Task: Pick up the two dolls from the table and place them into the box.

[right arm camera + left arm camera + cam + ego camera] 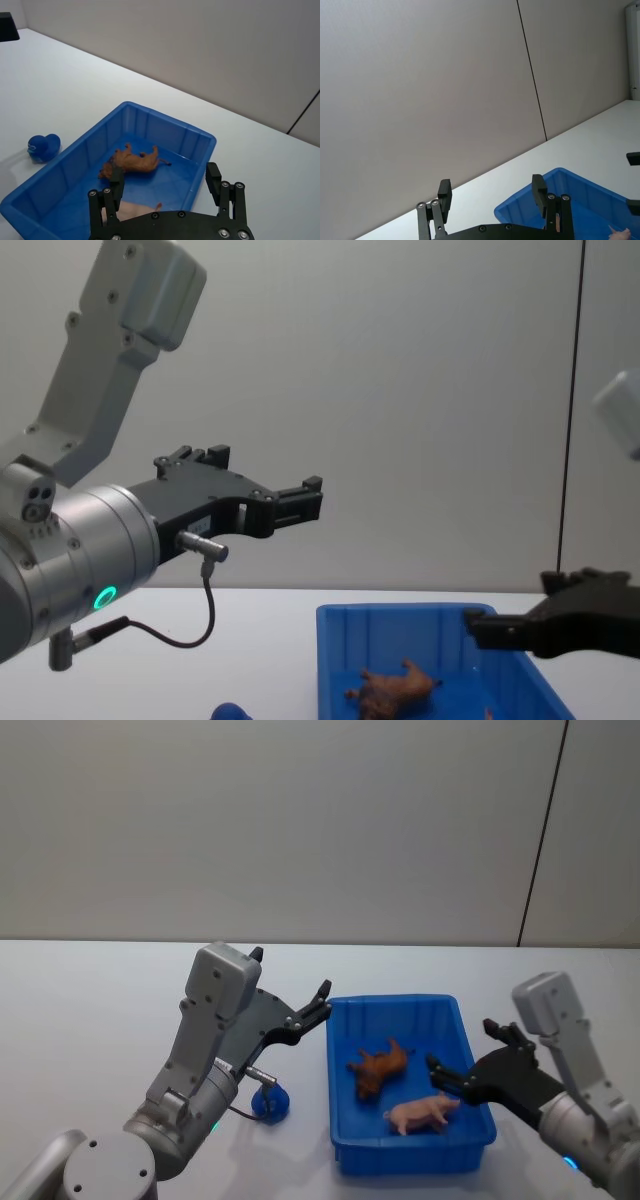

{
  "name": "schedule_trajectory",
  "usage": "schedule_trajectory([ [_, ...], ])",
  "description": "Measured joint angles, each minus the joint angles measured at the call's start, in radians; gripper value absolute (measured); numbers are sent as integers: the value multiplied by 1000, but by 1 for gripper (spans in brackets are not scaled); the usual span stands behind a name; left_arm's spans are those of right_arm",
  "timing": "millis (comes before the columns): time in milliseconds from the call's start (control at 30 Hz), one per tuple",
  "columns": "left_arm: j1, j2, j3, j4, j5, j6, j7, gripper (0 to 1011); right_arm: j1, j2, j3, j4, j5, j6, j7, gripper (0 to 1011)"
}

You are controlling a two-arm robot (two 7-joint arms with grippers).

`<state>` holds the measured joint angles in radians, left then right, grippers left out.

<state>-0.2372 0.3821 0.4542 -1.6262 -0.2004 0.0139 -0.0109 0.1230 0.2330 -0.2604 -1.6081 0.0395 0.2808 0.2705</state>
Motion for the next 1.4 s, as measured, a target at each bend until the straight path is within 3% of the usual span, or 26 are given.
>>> schedule_trajectory([
  [500,1,0,0,0,2,2,0,1004,-62,73,52,-53,56,-50,-26,1001],
  [833,17,16,-7,-14,2,36,3,1004,-78,92,65,-66,69,-62,-33,1001],
  [1400,78,78,-28,-3,-53,70,-41,1004,-89,105,75,-74,78,-70,-37,1001],
])
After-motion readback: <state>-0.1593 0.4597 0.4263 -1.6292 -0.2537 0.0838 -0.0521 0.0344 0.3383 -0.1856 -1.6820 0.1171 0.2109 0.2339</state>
